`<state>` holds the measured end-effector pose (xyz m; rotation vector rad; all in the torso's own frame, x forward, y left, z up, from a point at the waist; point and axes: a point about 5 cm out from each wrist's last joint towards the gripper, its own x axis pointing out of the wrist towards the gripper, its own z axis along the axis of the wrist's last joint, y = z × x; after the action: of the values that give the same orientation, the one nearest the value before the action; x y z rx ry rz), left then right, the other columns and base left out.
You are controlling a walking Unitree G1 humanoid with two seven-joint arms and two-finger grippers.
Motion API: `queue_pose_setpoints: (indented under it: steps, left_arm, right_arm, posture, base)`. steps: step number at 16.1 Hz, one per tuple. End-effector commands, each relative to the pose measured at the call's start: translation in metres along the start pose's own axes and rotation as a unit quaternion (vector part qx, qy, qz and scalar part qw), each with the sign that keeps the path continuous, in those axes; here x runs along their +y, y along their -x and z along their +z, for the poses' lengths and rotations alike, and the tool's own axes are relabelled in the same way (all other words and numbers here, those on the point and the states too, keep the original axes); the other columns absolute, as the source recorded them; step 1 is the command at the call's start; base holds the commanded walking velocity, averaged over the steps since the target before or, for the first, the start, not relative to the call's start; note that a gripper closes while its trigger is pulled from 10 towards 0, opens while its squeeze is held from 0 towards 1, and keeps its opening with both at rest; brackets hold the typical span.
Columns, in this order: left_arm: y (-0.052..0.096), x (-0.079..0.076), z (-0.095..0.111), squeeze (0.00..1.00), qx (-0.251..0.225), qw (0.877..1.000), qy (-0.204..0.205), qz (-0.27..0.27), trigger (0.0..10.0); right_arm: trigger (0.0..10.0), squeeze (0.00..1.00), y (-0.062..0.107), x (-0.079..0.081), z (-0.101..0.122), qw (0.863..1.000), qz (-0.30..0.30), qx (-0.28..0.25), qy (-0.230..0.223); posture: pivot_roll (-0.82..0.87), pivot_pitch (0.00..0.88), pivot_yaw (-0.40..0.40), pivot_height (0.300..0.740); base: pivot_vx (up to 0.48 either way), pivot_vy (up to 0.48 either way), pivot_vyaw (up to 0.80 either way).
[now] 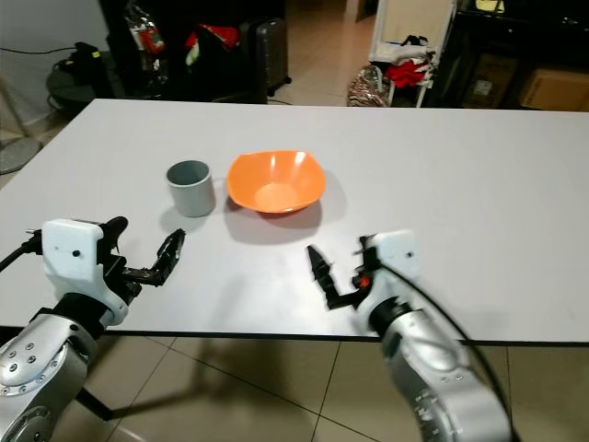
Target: Setting the table
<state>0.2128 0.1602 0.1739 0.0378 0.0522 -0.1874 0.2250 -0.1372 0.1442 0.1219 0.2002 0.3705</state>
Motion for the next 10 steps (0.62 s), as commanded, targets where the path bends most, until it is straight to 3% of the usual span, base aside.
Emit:
queue_pose_setpoints:
  steps: [1,4,10]
  left_arm:
    - [0.0002,0.0005,-0.0016,0.00,0.001,1.000,-0.007,0.008,10.0]
    - [0.0024,-0.0006,-0.0028,0.00,0.003,1.000,-0.012,0.013,10.0]
    - [0.0019,0.0000,-0.0023,0.00,0.000,1.000,-0.017,0.014,10.0]
  right_arm:
    - [10.0,0.00,0.0005,0.0040,0.0052,1.000,0.004,-0.016,0.010]
    - [10.0,0.00,-0.0005,0.0048,0.0018,1.000,0.007,-0.017,0.005]
    - [10.0,0.00,-0.0036,0.0044,-0.0012,1.000,0.008,-0.016,0.004]
  posture:
    - [-0.04,0.000,0.046,0.740]
    - [-0.03,0.000,0.035,0.740]
    - [-0.02,0.000,0.028,0.740]
  base:
    - [0.000,0.000,0.00]
    - [0.000,-0.090,0.00]
    - [0.000,-0.410,0.00]
